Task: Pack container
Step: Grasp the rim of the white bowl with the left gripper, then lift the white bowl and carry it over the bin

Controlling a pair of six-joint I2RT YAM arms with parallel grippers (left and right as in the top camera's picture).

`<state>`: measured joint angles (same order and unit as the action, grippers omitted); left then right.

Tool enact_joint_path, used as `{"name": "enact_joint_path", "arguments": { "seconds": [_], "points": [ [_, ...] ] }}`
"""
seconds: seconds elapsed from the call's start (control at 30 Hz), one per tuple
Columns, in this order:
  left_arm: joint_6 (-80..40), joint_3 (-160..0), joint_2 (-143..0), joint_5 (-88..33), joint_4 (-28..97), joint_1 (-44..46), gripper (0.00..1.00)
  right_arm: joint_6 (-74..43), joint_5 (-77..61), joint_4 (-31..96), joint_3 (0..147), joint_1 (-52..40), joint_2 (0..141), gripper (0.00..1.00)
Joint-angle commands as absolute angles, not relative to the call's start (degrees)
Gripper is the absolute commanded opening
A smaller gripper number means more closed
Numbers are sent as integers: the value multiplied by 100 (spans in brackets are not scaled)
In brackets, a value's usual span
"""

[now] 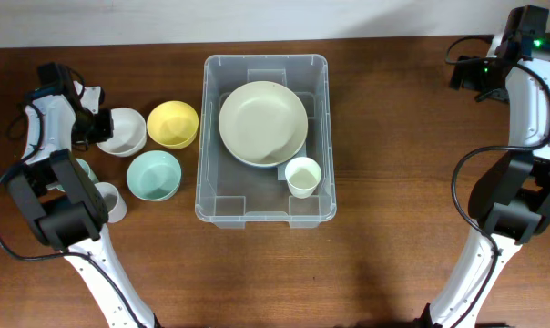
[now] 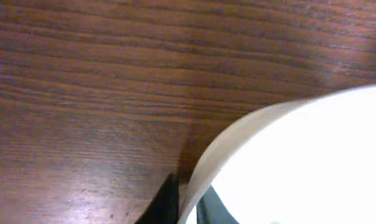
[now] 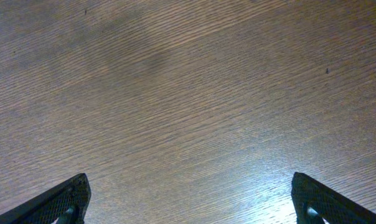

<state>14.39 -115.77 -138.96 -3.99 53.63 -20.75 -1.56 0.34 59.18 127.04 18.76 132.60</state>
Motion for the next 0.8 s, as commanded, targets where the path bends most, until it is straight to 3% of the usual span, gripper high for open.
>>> {"name": "enact_joint_path", "arguments": {
  "seconds": [0.0, 0.07, 0.47, 0.77],
  "points": [
    [1507, -11572, -13948, 126, 5406, -2084, 6, -222, 23, 5913, 12663, 1876, 13163, 99],
    [1505, -11627, -13948, 252, 5459, -2084, 1, -222, 23, 5913, 12663, 1876, 13163, 99],
    [1411, -13194, -13948, 301, 6049, -2064, 1, -222, 23, 5913, 12663, 1876, 13163, 99],
    [862, -15756, -13948, 215, 8040, -1584, 1, -222, 23, 5916, 12663, 1876, 13163, 99]
  ]
}}
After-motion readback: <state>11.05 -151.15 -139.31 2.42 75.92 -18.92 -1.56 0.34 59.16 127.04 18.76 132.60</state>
